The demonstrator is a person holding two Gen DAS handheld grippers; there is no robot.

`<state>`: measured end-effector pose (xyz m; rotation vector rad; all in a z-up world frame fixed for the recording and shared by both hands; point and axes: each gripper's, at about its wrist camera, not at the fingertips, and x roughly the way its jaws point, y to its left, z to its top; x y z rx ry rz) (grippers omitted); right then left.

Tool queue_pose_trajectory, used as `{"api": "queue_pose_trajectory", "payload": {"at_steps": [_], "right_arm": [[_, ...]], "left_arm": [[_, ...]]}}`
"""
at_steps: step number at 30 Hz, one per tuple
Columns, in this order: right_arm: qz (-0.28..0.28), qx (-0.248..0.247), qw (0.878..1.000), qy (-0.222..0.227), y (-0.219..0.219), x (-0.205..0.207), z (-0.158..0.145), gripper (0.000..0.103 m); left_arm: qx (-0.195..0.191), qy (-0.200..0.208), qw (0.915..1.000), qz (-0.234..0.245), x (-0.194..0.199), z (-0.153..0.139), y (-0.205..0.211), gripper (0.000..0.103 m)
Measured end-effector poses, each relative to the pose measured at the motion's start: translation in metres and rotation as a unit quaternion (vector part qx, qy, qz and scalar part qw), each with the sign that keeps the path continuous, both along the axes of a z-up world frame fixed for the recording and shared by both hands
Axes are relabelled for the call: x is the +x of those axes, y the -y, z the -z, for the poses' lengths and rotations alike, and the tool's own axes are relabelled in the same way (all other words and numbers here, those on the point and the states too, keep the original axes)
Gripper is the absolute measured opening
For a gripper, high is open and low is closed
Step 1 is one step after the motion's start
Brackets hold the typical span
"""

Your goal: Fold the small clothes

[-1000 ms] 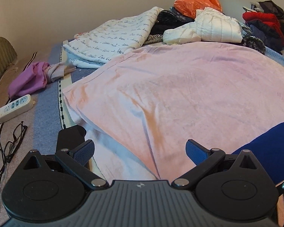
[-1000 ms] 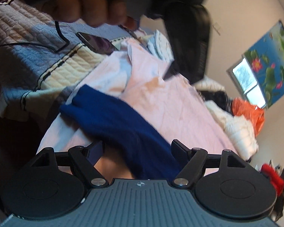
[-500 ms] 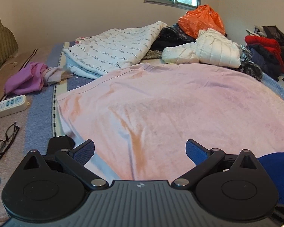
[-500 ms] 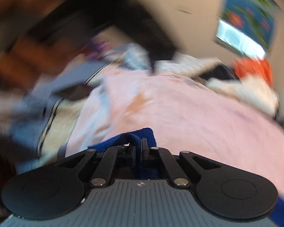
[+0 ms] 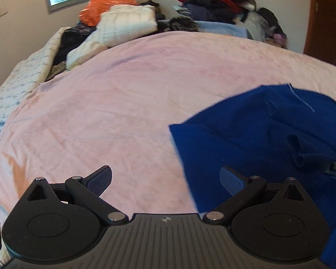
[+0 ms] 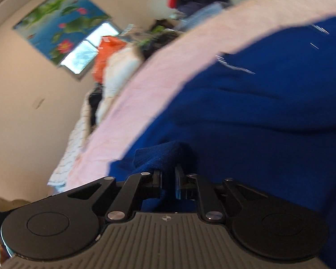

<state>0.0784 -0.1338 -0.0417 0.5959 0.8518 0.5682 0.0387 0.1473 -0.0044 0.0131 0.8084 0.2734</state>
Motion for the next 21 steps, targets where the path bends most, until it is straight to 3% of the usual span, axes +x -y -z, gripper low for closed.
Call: {"api": "queue_pose_trajectory", "payload": {"at_steps": [2,4,7,9,11,13,15,18,21], "right_arm": [[0.001,-0.006,1.000,0.000,0.001,-0.005,0.010,0.037],[-0.006,-0.023,1.000,0.018,-0.006,-0.007,0.006,0.043],[-0.011,-0.112,0.991,0.073,-0.029,-0.011,-0.007,0.054],[-0.014,-0.180,0.977,0.113,-0.047,-0.013,-0.014,0.063],[-0.005,-0.250,0.956,0.156,-0.063,-0.017,-0.018,0.071],[0.012,-0.293,0.938,0.186,-0.072,-0.020,-0.020,0.075],[0.040,-0.283,0.940,0.184,-0.065,-0.022,-0.023,0.078],[0.098,-0.219,0.961,0.138,-0.034,-0.019,-0.021,0.082],[0.123,-0.186,0.969,0.102,-0.006,-0.011,-0.014,0.082]], "left_arm": [[0.026,-0.010,0.9994,0.021,0.008,0.012,0.018,0.103],[0.051,-0.022,0.9980,0.029,0.013,0.022,0.030,0.103],[0.041,-0.040,0.9976,0.038,0.015,0.034,0.032,0.103],[0.033,-0.047,0.9976,0.038,0.015,0.039,0.030,0.103],[0.031,-0.052,0.9975,0.037,0.016,0.042,0.029,0.103],[0.028,-0.051,0.9976,0.038,0.015,0.043,0.029,0.103],[0.028,-0.051,0.9975,0.040,0.016,0.043,0.030,0.103],[0.025,-0.051,0.9976,0.040,0.017,0.043,0.029,0.103],[0.023,-0.049,0.9977,0.040,0.017,0.044,0.028,0.103]]}}
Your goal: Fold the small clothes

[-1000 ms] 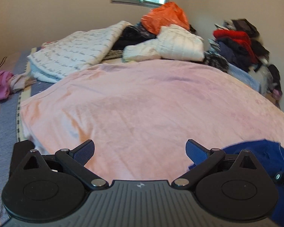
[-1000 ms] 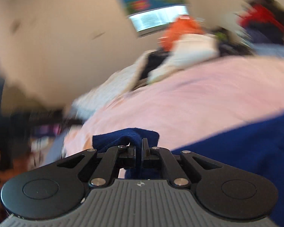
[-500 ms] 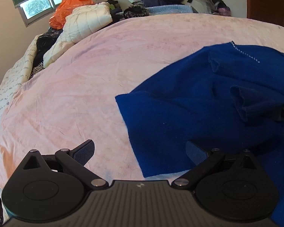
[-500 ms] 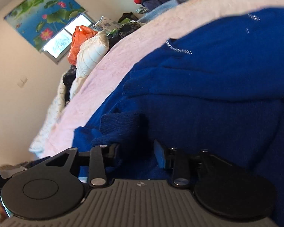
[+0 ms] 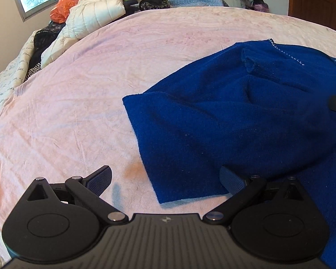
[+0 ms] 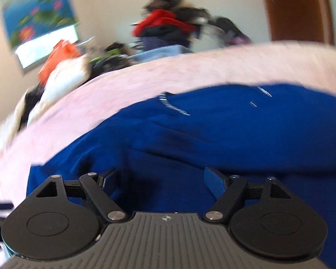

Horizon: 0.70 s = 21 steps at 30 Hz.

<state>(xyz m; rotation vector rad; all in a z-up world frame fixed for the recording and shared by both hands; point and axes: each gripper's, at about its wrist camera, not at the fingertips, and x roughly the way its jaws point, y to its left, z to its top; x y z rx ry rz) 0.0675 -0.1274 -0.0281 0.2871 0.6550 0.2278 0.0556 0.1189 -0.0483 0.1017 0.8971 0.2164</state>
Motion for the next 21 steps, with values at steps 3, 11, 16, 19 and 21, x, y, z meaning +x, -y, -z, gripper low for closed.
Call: {"api": "queue_pose_trajectory", "payload": {"at_steps": [3,11,16,19,21], "right_arm": [[-0.030,0.007,1.000,0.001,0.003,0.006,0.004,0.082],[-0.092,0.098,0.990,-0.034,0.013,0.015,0.011,0.083],[-0.096,0.182,0.977,-0.050,0.036,0.036,0.018,0.078],[-0.138,0.186,0.972,-0.050,0.032,0.048,0.022,0.075],[-0.163,0.162,0.972,-0.045,0.023,0.048,0.019,0.062]], "left_arm": [[-0.001,0.001,1.0000,0.000,0.001,0.000,0.000,0.103],[0.000,0.001,1.0000,0.003,0.002,0.000,0.001,0.103],[0.003,0.004,1.0000,0.003,0.002,0.001,0.002,0.103],[0.007,0.005,1.0000,0.004,0.002,0.001,0.003,0.103],[0.008,0.006,0.9999,0.005,0.002,0.000,0.003,0.103]]}}
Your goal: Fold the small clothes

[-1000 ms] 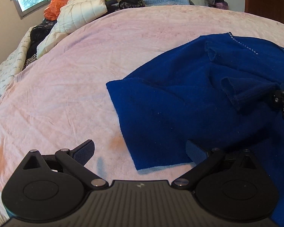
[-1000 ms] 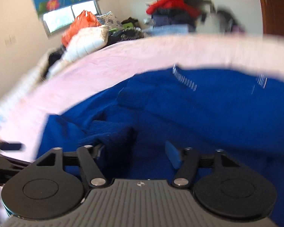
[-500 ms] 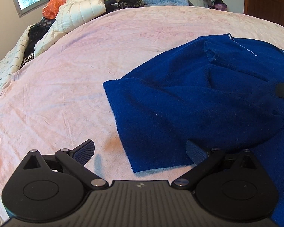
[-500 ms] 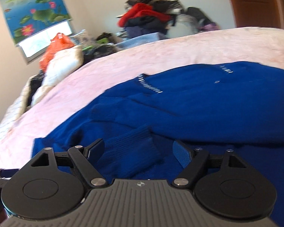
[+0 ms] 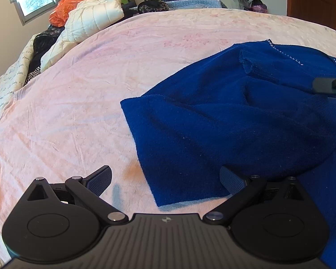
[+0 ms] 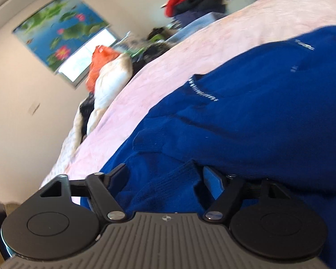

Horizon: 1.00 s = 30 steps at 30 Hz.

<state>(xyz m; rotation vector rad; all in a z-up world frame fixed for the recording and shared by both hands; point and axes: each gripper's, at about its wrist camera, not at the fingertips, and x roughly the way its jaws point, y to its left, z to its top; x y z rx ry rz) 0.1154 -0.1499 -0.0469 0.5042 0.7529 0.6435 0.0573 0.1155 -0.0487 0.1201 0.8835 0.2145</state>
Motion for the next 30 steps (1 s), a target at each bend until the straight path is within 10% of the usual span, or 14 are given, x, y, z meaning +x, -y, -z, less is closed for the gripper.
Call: {"api": "queue_pose_trajectory", "payload": {"at_steps": [2,4,19,30], "right_arm": [[-0.017,-0.045,0.999,0.011,-0.010,-0.003,-0.004,0.025],[-0.031,-0.079,0.996,0.016,-0.015,-0.007,-0.004,0.015],[-0.005,-0.092,0.991,0.102,-0.017,0.009,-0.110,0.011],[-0.011,-0.083,0.980,0.183,-0.026,0.015,-0.199,0.011]], "left_arm": [[-0.003,0.000,1.0000,-0.001,0.000,0.000,-0.001,0.103],[-0.006,0.000,1.0000,-0.002,0.001,0.000,-0.001,0.103],[0.011,0.094,0.9955,0.006,-0.013,-0.037,0.014,0.103],[0.111,0.108,0.9855,0.069,0.017,-0.014,0.071,0.103]]}}
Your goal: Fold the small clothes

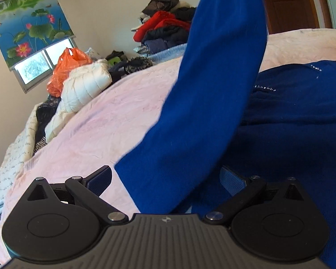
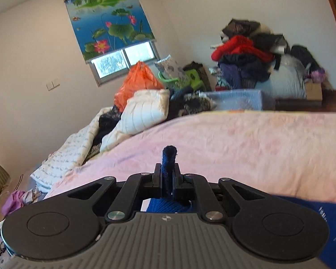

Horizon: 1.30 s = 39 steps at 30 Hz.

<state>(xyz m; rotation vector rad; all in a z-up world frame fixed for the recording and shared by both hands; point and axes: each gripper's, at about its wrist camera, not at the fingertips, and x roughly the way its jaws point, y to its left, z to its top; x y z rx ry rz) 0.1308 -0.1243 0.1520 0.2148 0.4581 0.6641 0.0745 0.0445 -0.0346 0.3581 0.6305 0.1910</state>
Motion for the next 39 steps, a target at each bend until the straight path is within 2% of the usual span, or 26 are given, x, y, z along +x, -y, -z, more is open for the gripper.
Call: {"api": "queue_pose_trajectory", "payload": {"at_steps": [5,10,14,19,29,39], "right_arm": [[0.056,0.008,0.998,0.005,0.044,0.010,-0.005,0.011],[0.112,0.045,0.992,-0.027,0.090,0.027,0.018,0.011],[0.153,0.044,0.987,-0.038,0.109,0.031,0.039,0.011],[0.191,0.036,0.980,-0.040,0.131,0.027,0.055,0.011],[0.252,0.046,0.964,-0.076,0.181,0.018,0.095,0.011],[0.290,0.049,0.948,-0.120,0.221,0.011,0.137,0.012]], "left_arm": [[-0.028,-0.022,0.9991,-0.025,0.024,0.003,-0.011,0.103],[-0.068,-0.038,0.9952,-0.059,0.045,0.002,-0.026,0.103],[-0.088,-0.044,0.9930,-0.065,0.051,-0.001,-0.031,0.103],[-0.080,-0.044,0.9944,-0.052,0.048,-0.002,-0.022,0.103],[-0.077,-0.054,0.9945,-0.044,0.049,0.001,-0.014,0.103],[-0.075,-0.063,0.9942,-0.043,0.047,0.006,-0.012,0.103]]}}
